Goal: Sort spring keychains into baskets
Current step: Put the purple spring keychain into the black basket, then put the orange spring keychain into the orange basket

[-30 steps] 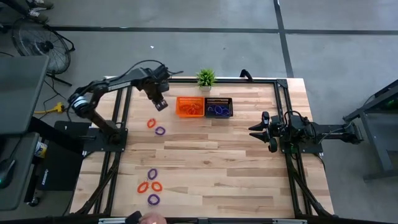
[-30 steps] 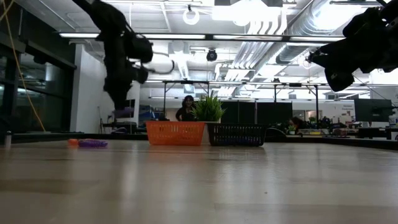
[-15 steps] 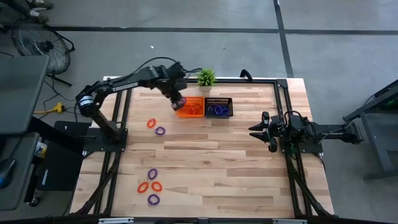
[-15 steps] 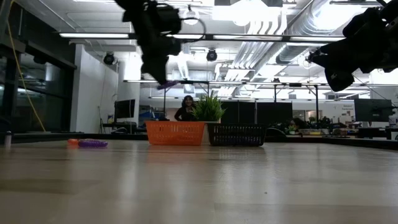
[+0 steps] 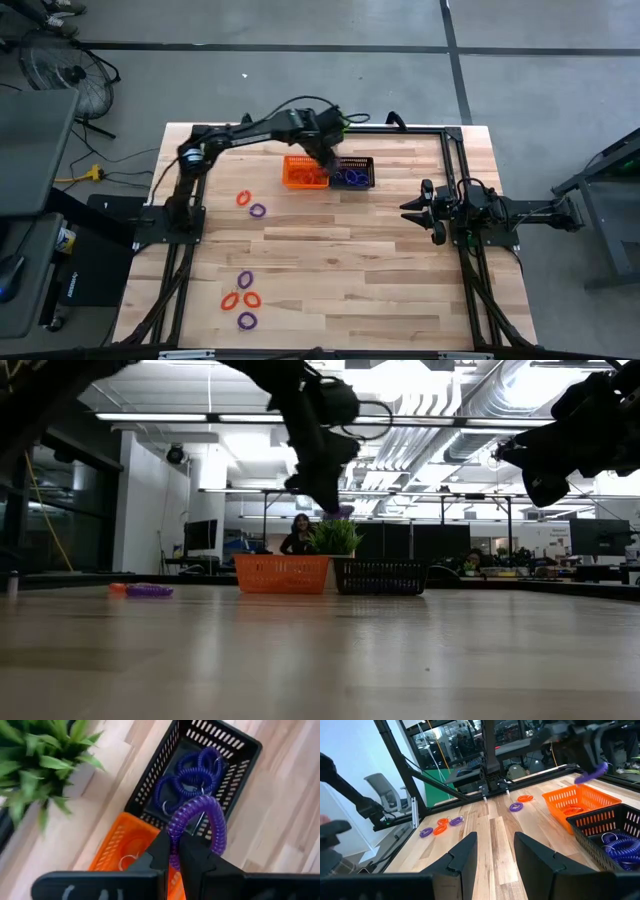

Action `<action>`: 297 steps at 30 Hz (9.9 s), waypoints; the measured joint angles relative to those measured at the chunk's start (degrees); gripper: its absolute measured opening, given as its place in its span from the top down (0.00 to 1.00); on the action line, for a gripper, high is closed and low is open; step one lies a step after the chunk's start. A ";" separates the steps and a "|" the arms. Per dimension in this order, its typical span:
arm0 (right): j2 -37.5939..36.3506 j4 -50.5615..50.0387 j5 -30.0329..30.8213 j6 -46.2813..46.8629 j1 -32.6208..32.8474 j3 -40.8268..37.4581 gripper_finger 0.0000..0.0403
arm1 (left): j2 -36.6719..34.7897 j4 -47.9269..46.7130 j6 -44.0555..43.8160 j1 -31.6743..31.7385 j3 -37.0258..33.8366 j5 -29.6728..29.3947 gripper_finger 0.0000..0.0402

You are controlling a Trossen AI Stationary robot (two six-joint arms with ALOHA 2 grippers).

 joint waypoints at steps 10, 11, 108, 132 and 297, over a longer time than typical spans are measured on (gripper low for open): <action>0.02 0.00 0.01 0.00 0.00 0.01 0.69 | 10.47 -2.73 -9.73 -0.22 10.99 1.92 0.89; 0.02 0.00 0.00 0.00 0.00 0.02 0.69 | 10.93 -2.87 -10.47 -0.22 11.26 2.04 0.88; 0.39 0.02 0.04 0.00 -0.01 0.01 0.69 | -26.24 6.08 50.72 -9.24 -56.54 -6.35 0.66; 0.39 0.02 0.03 0.00 -0.01 0.02 0.69 | -26.42 14.91 50.70 -9.31 -63.35 -4.07 0.66; 0.46 0.02 0.04 0.00 -0.01 0.00 0.69 | -46.03 10.29 -26.62 -6.58 -72.17 -8.73 0.60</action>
